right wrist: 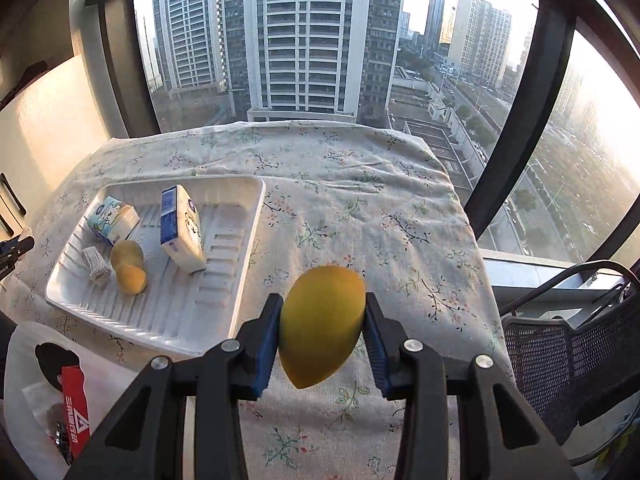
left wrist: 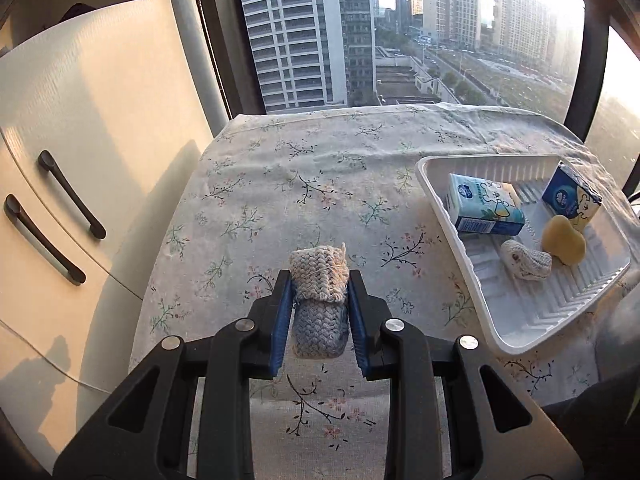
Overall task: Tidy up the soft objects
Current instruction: 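Carry the sock and egg sponge to the white tray and release them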
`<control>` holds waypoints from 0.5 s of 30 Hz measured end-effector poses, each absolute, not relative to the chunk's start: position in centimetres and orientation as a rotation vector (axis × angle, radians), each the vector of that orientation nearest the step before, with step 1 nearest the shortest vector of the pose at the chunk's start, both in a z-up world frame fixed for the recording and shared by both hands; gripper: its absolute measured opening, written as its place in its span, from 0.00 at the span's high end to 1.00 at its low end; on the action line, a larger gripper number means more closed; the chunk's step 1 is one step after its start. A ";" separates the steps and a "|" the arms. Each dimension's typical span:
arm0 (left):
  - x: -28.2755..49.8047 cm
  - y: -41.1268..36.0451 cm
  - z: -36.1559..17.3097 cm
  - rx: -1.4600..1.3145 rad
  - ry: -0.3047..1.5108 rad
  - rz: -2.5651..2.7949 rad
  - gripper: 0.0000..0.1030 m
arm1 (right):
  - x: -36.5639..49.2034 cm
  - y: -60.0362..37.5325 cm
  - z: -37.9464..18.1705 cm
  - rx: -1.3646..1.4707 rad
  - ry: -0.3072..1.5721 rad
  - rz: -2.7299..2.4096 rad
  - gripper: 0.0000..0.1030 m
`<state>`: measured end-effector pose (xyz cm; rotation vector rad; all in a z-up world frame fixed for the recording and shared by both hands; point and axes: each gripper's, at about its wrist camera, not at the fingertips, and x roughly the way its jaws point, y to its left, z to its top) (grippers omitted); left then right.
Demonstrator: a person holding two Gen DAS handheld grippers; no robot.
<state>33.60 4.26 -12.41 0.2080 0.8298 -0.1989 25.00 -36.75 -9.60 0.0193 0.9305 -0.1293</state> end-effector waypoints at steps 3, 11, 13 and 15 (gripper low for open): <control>34.7 2.0 -11.7 0.231 0.818 -0.270 0.76 | 27.8 -35.9 -9.3 0.002 0.927 -0.078 0.59; 36.1 -4.4 -11.3 0.373 0.795 -0.406 0.76 | 34.6 -31.8 -9.9 -0.078 0.960 0.052 0.59; 36.3 -5.5 -11.7 0.403 0.795 -0.425 0.76 | 35.8 -30.7 -10.5 -0.102 0.985 0.082 0.59; 36.4 -6.2 -12.2 0.409 0.805 -0.449 0.76 | 36.6 -29.9 -10.8 -0.118 0.992 0.103 0.59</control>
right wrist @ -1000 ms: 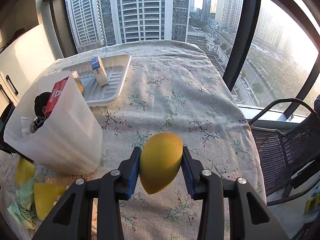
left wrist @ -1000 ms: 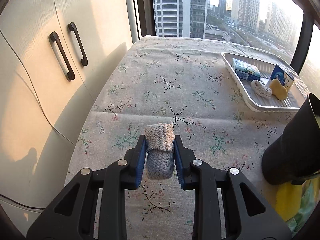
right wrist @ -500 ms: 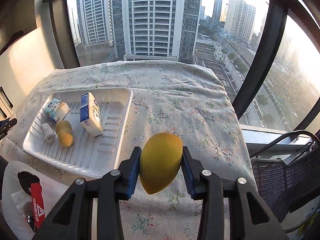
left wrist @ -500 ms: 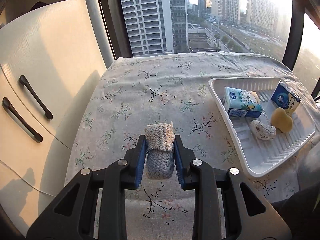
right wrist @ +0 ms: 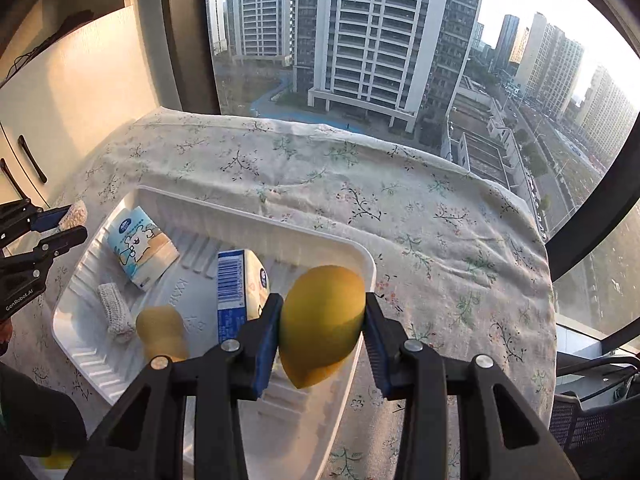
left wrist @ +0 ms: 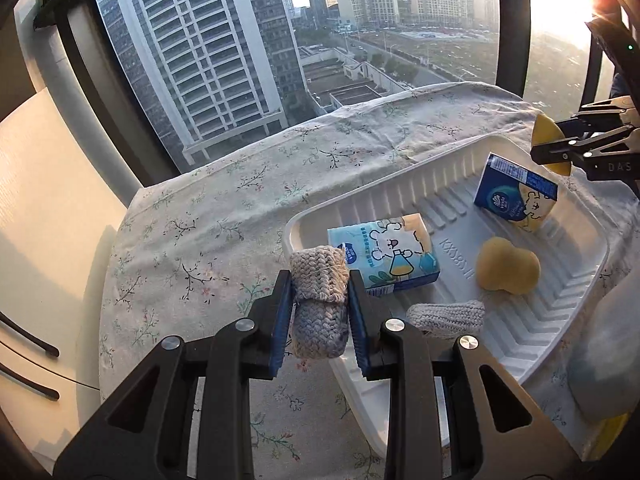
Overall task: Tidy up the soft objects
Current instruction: 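Carry the sock and egg sponge to the white tray and release them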
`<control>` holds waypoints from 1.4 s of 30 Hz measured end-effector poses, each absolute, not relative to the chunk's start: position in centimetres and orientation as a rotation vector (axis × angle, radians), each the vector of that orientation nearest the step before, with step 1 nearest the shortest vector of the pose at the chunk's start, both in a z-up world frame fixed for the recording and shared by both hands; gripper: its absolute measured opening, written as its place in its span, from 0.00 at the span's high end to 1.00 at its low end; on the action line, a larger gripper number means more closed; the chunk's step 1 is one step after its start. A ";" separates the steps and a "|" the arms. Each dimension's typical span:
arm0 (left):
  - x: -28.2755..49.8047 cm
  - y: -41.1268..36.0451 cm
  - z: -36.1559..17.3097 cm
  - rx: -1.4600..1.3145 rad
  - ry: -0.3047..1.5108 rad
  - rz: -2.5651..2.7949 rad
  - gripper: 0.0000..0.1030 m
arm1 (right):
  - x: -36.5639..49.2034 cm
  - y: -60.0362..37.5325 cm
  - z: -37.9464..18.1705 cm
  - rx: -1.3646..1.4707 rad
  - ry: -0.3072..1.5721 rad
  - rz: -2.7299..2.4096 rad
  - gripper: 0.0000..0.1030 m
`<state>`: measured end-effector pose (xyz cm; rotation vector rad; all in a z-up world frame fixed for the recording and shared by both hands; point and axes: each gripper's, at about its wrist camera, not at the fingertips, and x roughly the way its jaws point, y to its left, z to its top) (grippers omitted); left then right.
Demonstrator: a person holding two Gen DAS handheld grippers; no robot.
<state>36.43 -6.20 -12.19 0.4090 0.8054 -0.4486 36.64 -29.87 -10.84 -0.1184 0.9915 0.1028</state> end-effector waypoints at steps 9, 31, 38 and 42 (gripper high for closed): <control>36.9 -8.0 -14.2 0.466 0.840 -0.520 0.76 | 38.7 -27.6 -12.4 -0.149 1.052 0.181 0.59; 35.1 -8.8 -14.0 0.487 0.781 -0.541 0.42 | 38.2 -27.1 -12.2 -0.104 1.053 0.202 0.34; 35.3 -7.7 -11.9 0.442 0.754 -0.512 0.41 | 36.1 -26.3 -9.6 -0.181 0.976 0.175 0.33; 35.4 -6.5 -10.8 0.401 0.738 -0.462 0.41 | 35.5 -26.7 -8.8 -0.221 0.952 0.125 0.33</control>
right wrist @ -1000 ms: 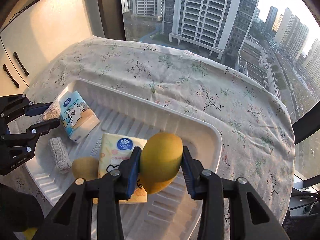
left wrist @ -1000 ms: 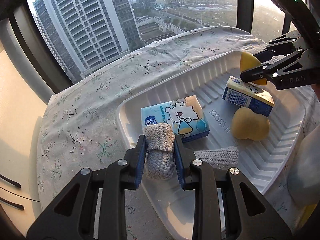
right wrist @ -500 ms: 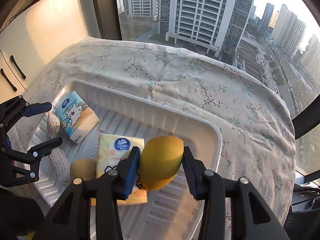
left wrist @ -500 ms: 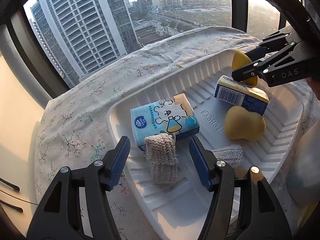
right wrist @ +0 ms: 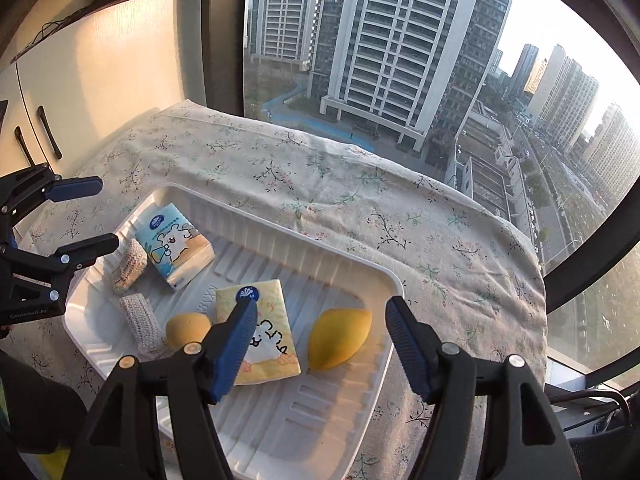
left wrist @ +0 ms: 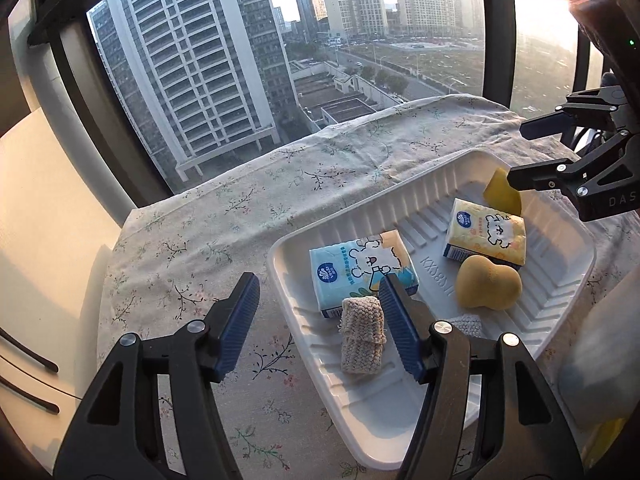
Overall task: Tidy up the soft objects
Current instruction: 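Carry the sock and egg sponge to the white tray and release them, then move both open tools back over the sponges and scrubber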
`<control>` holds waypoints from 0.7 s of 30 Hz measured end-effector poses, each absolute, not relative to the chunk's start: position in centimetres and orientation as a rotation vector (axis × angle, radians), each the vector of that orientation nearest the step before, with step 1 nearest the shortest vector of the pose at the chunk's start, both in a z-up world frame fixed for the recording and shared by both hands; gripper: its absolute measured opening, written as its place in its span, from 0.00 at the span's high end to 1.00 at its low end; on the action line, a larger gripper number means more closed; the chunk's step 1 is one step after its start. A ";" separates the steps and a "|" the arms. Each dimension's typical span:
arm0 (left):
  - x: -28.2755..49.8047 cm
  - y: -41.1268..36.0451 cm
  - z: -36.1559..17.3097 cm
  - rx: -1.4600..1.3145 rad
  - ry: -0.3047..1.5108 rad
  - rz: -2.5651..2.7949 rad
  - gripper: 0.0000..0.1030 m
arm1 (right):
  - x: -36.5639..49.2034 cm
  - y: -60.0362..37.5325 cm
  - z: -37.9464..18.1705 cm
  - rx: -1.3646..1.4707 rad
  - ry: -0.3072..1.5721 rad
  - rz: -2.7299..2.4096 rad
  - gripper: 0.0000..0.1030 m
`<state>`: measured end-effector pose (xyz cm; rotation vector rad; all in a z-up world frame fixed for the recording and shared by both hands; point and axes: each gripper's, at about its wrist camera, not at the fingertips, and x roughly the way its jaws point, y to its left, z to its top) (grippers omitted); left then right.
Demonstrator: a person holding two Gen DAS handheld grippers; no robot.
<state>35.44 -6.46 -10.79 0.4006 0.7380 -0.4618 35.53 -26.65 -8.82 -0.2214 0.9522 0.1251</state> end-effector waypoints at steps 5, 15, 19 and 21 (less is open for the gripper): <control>35.4 -3.6 -10.0 0.342 0.740 -0.378 0.41 | 34.4 -28.8 -8.4 -0.181 0.952 0.068 0.33; 33.2 3.6 -10.4 0.213 0.771 -0.223 0.41 | 29.3 -35.1 -9.4 -0.074 0.983 -0.071 0.33; 31.1 5.9 -11.0 0.202 0.784 -0.182 0.41 | 26.2 -37.3 -10.1 -0.037 0.997 -0.109 0.33; 30.0 6.8 -11.4 0.204 0.788 -0.166 0.41 | 24.5 -38.0 -10.5 -0.027 1.002 -0.122 0.33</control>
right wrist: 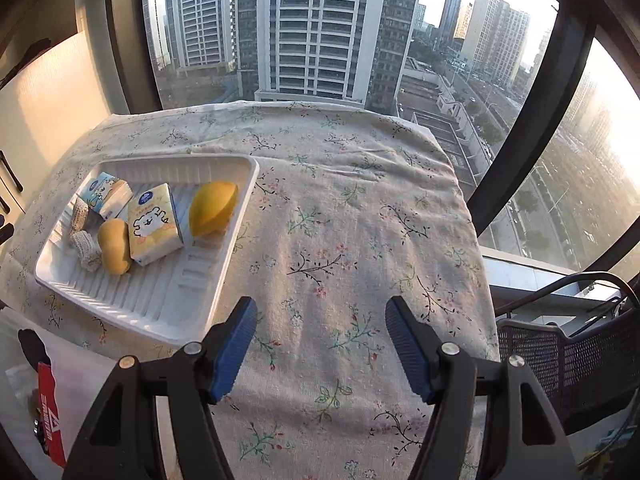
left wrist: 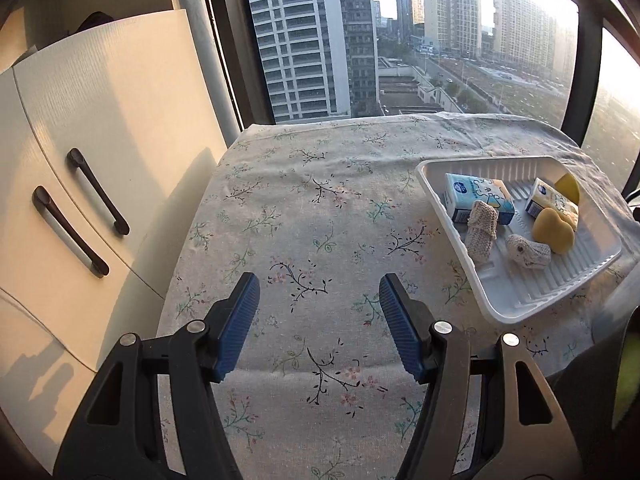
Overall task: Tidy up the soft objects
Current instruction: 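Move both open tools back over the sponges and scrubber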
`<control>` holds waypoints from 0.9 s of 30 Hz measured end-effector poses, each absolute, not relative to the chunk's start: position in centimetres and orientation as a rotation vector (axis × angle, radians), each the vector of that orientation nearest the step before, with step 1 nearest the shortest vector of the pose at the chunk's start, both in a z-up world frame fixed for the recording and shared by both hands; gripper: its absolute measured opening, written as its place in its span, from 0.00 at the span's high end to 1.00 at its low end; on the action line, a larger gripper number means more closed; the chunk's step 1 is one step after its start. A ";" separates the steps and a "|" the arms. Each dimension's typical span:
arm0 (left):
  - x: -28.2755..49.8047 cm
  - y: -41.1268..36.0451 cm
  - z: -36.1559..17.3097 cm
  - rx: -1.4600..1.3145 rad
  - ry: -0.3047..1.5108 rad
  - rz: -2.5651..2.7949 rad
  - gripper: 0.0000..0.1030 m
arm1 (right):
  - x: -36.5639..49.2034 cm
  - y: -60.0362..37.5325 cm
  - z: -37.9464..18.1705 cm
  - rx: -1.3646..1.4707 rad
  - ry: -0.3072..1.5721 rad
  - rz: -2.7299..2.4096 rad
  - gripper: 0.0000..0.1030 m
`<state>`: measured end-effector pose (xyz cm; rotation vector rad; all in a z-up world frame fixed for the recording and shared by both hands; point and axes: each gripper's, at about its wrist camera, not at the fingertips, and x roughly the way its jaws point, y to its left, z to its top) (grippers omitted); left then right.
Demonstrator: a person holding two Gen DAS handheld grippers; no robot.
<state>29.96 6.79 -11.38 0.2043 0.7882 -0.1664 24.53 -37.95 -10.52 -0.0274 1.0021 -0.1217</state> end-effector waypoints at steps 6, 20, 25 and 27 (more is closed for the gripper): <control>26.1 8.9 -13.0 0.214 0.807 -0.138 0.41 | 19.1 -39.5 -11.9 0.008 1.021 -0.150 0.33; 15.0 9.0 -16.3 0.252 0.853 -0.204 0.41 | 7.3 -37.1 -14.3 0.042 1.036 -0.121 0.33; 12.0 7.1 -16.5 0.243 0.878 -0.286 0.41 | 4.3 -33.8 -14.5 0.032 1.039 -0.065 0.33; 11.0 6.1 -16.5 0.247 0.883 -0.317 0.41 | 3.3 -32.4 -14.5 0.011 1.035 -0.045 0.33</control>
